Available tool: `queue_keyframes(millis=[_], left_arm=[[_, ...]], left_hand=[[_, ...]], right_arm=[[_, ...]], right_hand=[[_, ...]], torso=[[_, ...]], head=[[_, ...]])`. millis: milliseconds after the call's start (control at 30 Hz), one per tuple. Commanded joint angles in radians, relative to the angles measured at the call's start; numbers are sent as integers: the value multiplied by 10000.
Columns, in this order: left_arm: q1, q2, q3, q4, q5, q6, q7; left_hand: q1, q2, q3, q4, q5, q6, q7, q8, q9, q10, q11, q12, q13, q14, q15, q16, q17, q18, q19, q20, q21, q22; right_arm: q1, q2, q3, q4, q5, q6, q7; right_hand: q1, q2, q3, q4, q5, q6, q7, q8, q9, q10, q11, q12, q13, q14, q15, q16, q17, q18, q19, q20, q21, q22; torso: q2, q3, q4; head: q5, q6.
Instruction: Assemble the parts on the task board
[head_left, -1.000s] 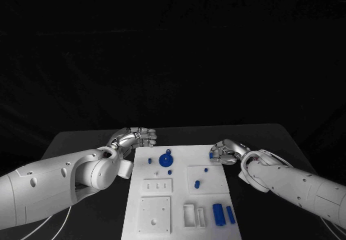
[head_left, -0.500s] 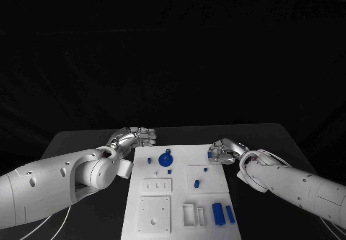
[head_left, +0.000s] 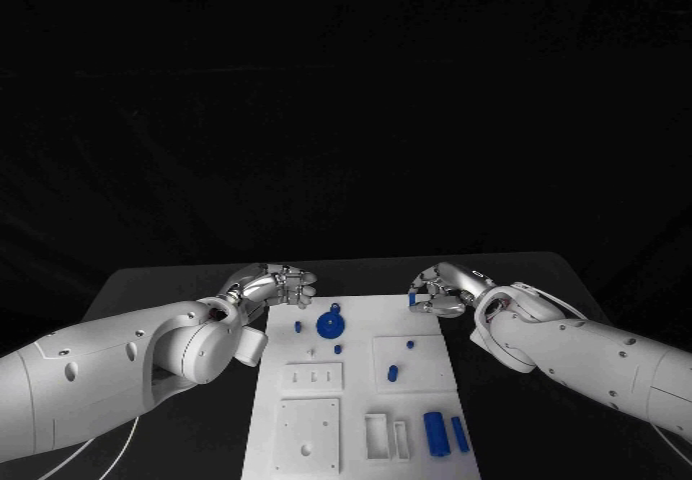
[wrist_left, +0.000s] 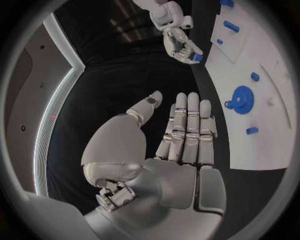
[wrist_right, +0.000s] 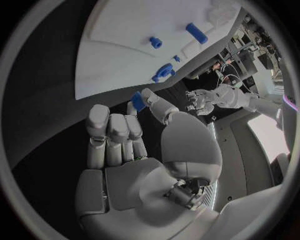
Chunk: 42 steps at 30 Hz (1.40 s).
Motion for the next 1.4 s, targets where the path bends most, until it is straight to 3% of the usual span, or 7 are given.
queue_keyframes(millis=[33, 133, 433, 600, 800, 900, 1400], left_arm=[[27, 114, 9, -68, -1018, 336, -1194], [59, 242, 10, -142, -1464, 340, -1751], [228, 738, 7, -438, -2927, 702, -3182], [263, 1064, -16, -670, -3484, 1110, -3642], [265, 1314, -23, -766, -4015, 1194, -3924], [265, 1368, -24, -769, -4156, 1103, -4009], [265, 1444, -31, -755, -4527, 1034, -4256]], left_hand=[[-216, -3, -105, 43, -75, 160, -9, 0, -26, 267, -127, 125, 140, 185, -141, 318, 216, 78, 221, -139, 257, 243], [-405, -83, -194, 181, -165, 271, -69, -40, -70, 651, -296, 348, 398, 422, -349, 812, 515, 47, 445, -355, 630, 250], [-875, -380, -394, 678, -449, 456, -274, -153, -158, 1216, -559, 1085, 1147, 787, -797, 2001, 1107, 30, 840, -808, 1524, 255], [-1406, -563, -545, 1148, -471, 574, -313, -132, -145, 1205, -626, 1398, 1421, 765, -885, 2334, 1262, 5, 849, -904, 1745, 237], [-2011, -821, -404, 1974, -469, 693, -271, -107, -122, 598, -535, 1227, 1471, 249, -716, 2097, 1092, -55, 370, -813, 1599, 166], [-2016, -909, -324, 2151, -468, 692, -266, -112, -117, 554, -523, 1210, 1501, 225, -686, 2072, 1049, -42, 306, -777, 1596, 171], [-1759, -968, -240, 2315, -468, 563, -209, -184, -123, 427, -469, 1158, 1576, 143, -622, 2029, 960, -16, 182, -704, 1617, 183]], right_arm=[[116, -40, -4, 409, -1251, 422, -1192], [236, -44, -4, 818, -1717, 703, -1857], [423, 278, -4, 1713, -2306, 898, -2781], [436, 626, -6, 1945, -2538, 993, -3115], [435, 1005, -108, 2186, -2656, 1083, -3291], [435, 1099, -158, 2284, -2731, 1092, -3337], [433, 1232, -205, 2475, -2740, 1138, -3397]], right_hand=[[-30, -1, 68, 80, -8, 406, 328, -1, 68, 69, -8, 47, 18, -25, -72, 31, 23, 703, 41, -45, 54, 157], [-40, -94, 168, 180, -20, 429, 317, -5, 79, 89, -20, 72, 46, -23, -83, 38, 36, 703, 60, -61, 54, 147], [35, -326, 462, 405, -28, 462, 298, -16, 112, 102, -39, 94, 81, -24, -105, 42, 61, 703, 112, -106, 55, 128], [60, -356, 531, 459, -18, 472, 295, -17, 121, 114, -43, 105, 95, -20, -106, 41, 64, 703, 124, -111, 55, 124], [78, -377, 597, 514, 0, 474, 295, -24, 126, 115, -43, 105, 99, -16, -106, 38, 65, 703, 134, -112, 54, 120], [72, -391, 616, 542, 3, 474, 297, -28, 128, 112, -41, 102, 98, -15, -105, 37, 66, 703, 137, -111, 53, 119], [59, -424, 672, 620, 21, 476, 299, -38, 134, 99, -38, 88, 93, -13, -103, 30, 65, 703, 143, -108, 48, 116]], torso=[[-112, -16, -58], [-216, -23, -95], [-480, -28, -112], [-570, -31, -110], [-614, -35, -110], [-615, -30, -120], [-587, -37, -113]], head=[[35, 2], [75, -16], [214, -86], [271, -158], [274, -221], [300, -231], [394, -258]])
